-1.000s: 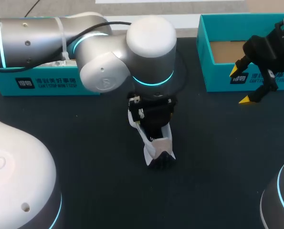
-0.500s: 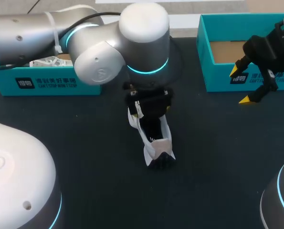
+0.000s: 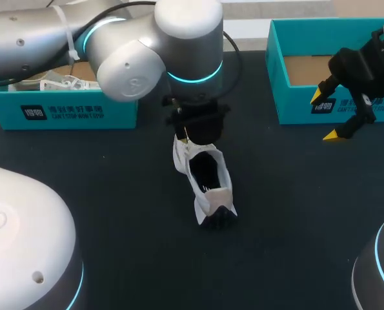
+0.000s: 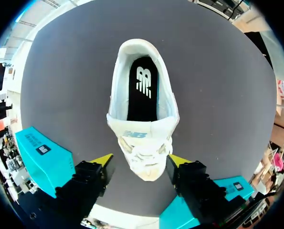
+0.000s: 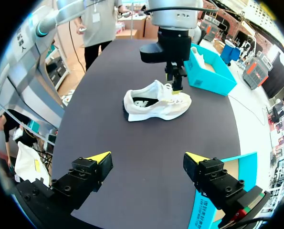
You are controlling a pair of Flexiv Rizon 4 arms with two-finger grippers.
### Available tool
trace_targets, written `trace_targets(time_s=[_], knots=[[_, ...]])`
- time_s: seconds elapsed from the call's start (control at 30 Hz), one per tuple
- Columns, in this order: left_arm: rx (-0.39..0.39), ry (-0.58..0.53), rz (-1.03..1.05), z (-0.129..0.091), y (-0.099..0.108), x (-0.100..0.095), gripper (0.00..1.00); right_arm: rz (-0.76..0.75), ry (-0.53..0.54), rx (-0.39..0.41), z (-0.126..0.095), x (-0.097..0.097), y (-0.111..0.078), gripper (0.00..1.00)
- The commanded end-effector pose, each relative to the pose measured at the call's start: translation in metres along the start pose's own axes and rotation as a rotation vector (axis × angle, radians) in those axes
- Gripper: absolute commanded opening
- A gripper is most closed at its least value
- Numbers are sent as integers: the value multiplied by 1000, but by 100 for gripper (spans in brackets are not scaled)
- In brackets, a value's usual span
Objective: Take the shoe out of the shoebox, open the shoe tongue, remove and reinsert the insole, then place the shoe into the shoebox
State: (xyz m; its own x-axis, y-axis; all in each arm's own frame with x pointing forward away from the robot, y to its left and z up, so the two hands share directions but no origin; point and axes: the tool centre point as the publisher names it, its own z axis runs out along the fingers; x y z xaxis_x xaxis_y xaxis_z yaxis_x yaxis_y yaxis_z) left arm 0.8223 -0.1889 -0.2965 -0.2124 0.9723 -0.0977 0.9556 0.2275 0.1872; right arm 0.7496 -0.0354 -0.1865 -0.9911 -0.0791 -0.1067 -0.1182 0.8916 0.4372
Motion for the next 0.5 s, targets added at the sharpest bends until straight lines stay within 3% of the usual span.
trace_targets(time_s=[0.03,0.3,0.4,0.5], knots=[[11,12,6,6,-3,-3,47,1,2,3,1,-1,1,100],[31,19,28,8,-11,-4,49,1,2,3,1,-1,1,100],[39,22,41,10,-15,-3,61,1,2,3,1,-1,1,100],[51,24,51,11,-20,-2,59,1,2,3,1,-1,1,100]])
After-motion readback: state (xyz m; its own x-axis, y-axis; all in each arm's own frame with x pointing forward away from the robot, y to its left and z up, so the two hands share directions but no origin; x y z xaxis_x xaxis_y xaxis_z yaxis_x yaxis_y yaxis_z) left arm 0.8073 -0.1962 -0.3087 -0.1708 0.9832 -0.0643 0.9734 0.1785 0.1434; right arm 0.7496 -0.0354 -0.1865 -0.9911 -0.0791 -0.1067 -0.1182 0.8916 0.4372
